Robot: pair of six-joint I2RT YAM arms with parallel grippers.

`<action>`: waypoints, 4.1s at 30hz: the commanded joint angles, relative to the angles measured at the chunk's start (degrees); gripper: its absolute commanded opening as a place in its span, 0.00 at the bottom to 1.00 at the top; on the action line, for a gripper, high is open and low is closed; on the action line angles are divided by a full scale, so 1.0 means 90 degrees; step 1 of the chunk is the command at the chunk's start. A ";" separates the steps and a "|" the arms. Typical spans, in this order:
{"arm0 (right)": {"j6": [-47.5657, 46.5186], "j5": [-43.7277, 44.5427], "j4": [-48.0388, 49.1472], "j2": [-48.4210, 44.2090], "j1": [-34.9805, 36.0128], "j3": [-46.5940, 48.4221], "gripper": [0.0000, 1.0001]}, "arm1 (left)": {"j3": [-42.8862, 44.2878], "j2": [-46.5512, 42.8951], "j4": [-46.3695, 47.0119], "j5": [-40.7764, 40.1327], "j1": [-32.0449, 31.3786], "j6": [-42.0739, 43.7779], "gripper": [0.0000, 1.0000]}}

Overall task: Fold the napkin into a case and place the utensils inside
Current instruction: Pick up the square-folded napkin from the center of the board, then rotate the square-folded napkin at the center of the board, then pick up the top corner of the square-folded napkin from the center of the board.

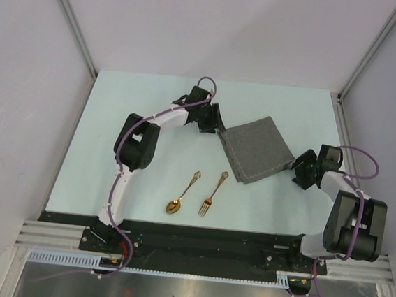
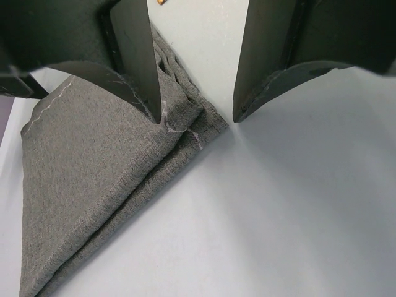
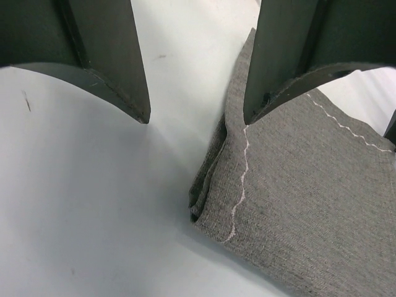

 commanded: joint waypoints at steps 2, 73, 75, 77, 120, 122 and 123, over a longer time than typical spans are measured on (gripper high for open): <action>0.0002 -0.0063 0.0585 0.0275 0.0053 0.0119 0.66 | 0.0132 0.0208 -0.0154 0.0215 0.0095 0.0194 0.54; -0.0800 0.0005 -0.1007 0.1538 0.0922 0.2542 0.76 | -0.2983 -0.1834 0.1477 0.1329 -0.0051 -0.0909 0.79; -0.0731 0.0152 -0.0743 0.1331 0.0922 0.2092 0.75 | -0.2925 -0.1775 0.1361 0.1290 -0.0119 -0.0890 0.76; -0.0721 0.0162 -0.0597 0.1194 0.0883 0.1839 0.73 | -0.2934 -0.1706 0.1331 0.1280 -0.0187 -0.0909 0.76; -0.1082 -0.0453 0.0322 0.2306 0.0766 0.2325 0.29 | -0.3872 -0.1765 0.1799 0.1436 -0.0305 -0.0929 0.00; -0.1072 -0.0473 0.0293 0.2365 0.0785 0.2364 0.26 | -0.3891 -0.1794 0.1819 0.1446 -0.0305 -0.0929 0.00; -0.1072 -0.0482 0.0293 0.2365 0.0785 0.2374 0.22 | -0.3901 -0.1794 0.1809 0.1436 -0.0325 -0.0938 0.00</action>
